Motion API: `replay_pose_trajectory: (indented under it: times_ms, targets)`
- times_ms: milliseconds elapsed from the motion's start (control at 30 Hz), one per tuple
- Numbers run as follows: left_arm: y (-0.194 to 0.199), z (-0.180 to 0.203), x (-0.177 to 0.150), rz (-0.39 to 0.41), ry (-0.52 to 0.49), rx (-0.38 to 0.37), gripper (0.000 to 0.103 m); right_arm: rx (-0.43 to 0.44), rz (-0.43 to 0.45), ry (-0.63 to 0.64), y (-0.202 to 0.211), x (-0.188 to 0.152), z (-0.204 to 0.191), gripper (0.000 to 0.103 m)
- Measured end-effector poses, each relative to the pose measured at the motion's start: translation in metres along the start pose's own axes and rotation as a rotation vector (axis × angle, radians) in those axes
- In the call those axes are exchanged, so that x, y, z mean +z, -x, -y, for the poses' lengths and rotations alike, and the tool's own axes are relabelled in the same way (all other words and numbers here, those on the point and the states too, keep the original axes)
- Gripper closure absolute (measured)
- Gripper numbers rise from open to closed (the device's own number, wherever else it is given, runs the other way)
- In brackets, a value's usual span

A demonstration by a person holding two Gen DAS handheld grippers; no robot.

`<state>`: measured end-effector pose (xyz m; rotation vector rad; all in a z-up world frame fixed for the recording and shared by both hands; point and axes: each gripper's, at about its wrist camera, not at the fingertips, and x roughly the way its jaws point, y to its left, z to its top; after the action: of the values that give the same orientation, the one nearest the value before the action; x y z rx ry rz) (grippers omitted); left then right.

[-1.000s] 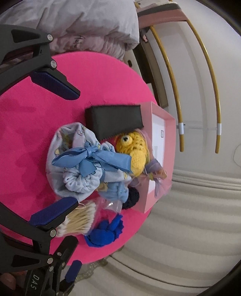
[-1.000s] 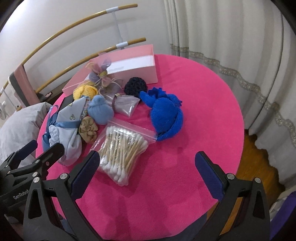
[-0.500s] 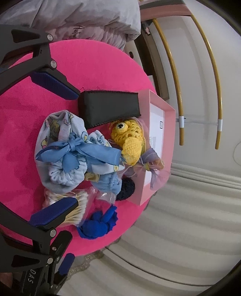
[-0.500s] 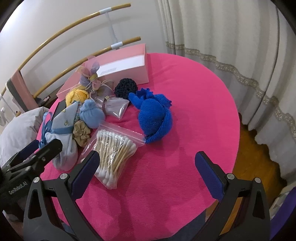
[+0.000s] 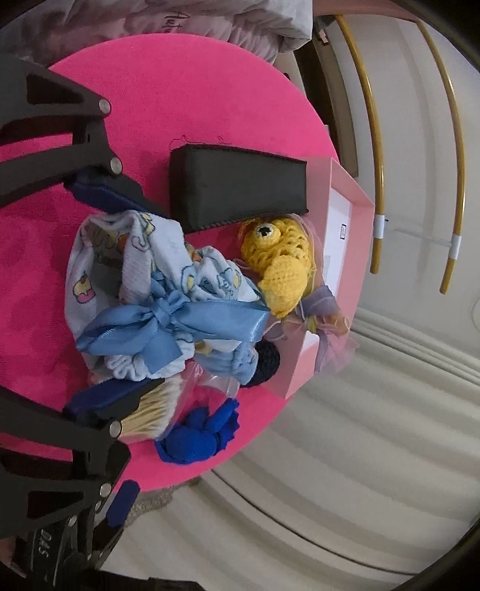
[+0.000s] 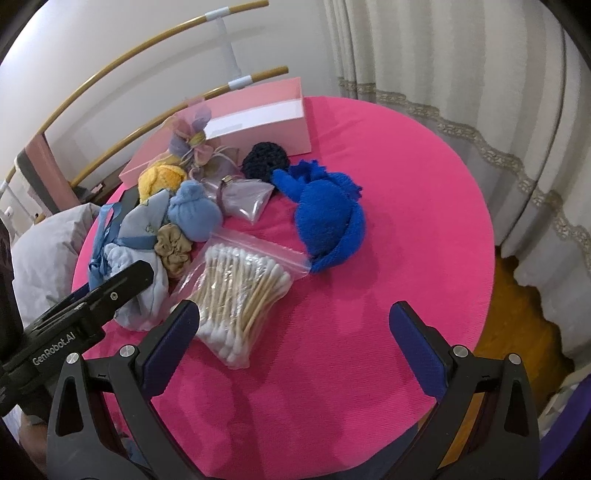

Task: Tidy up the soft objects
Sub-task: 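Lower the left gripper onto the blue-ribboned cloth bundle and grasp it, then grasp the cotton swab bag with the right gripper while the left holds the bundle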

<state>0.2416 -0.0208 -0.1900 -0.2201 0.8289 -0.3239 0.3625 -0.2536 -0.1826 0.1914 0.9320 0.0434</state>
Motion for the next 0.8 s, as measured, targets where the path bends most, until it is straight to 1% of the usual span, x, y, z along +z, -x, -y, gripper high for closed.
replay_pose_trajectory:
  times_ms: [67,100,133,200,233,267,300,333,367,467,500,567,700,733,767,800]
  targets:
    - [0.006,0.001,-0.001,0.004,-0.014,0.031,0.031,0.003,-0.001,0.003,0.000,-0.001,-0.002,0.000]
    - [0.006,0.003,-0.001,0.002,-0.021,0.049,0.026,0.002,0.000,0.003,0.000,-0.001,-0.002,0.000]
    - [0.005,0.003,0.000,0.001,-0.018,0.063,0.016,0.002,0.001,0.003,0.000,-0.001,-0.002,0.000]
    - [0.004,0.004,0.002,0.005,0.004,0.102,0.000,0.000,0.001,0.003,0.000,-0.001,-0.002,0.000]
    - [0.004,0.006,0.004,0.016,0.011,0.110,0.000,-0.001,0.002,0.002,0.001,-0.001,-0.002,0.000]
    - [0.004,0.008,0.005,0.021,0.008,0.100,0.000,-0.002,0.003,0.001,0.001,-0.001,-0.002,0.000]
    - [0.003,0.008,0.004,0.024,0.005,0.094,0.011,-0.002,0.005,-0.001,0.000,-0.001,-0.003,0.000]
    - [-0.001,0.007,0.003,0.017,0.002,0.091,0.029,0.000,0.005,-0.002,-0.001,-0.001,-0.003,0.000]
    - [-0.003,0.006,0.001,-0.006,0.004,0.064,0.029,0.004,0.004,0.001,-0.003,-0.001,-0.005,0.000]
    - [0.012,0.003,-0.004,0.005,-0.004,0.051,0.035,0.025,-0.004,0.020,-0.008,-0.003,-0.015,0.000]
    - [0.014,0.000,-0.004,0.005,-0.003,0.056,0.037,0.033,-0.005,0.024,-0.010,-0.004,-0.017,0.000]
    - [0.025,-0.008,-0.007,0.010,0.002,0.059,0.037,0.035,-0.003,0.024,-0.015,-0.003,-0.022,0.000]
    - [0.046,-0.014,-0.017,0.031,-0.021,0.110,0.037,0.026,-0.001,0.033,-0.025,-0.002,-0.030,0.000]
    - [0.050,-0.014,-0.020,0.034,-0.027,0.120,0.037,0.026,-0.004,0.035,-0.028,-0.002,-0.031,0.004]
    - [0.055,-0.014,-0.022,0.036,-0.034,0.126,0.037,0.025,-0.005,0.042,-0.033,-0.003,-0.035,0.011]
    - [0.059,-0.013,-0.024,0.039,-0.042,0.131,0.037,0.022,-0.008,0.048,-0.035,-0.004,-0.037,0.014]
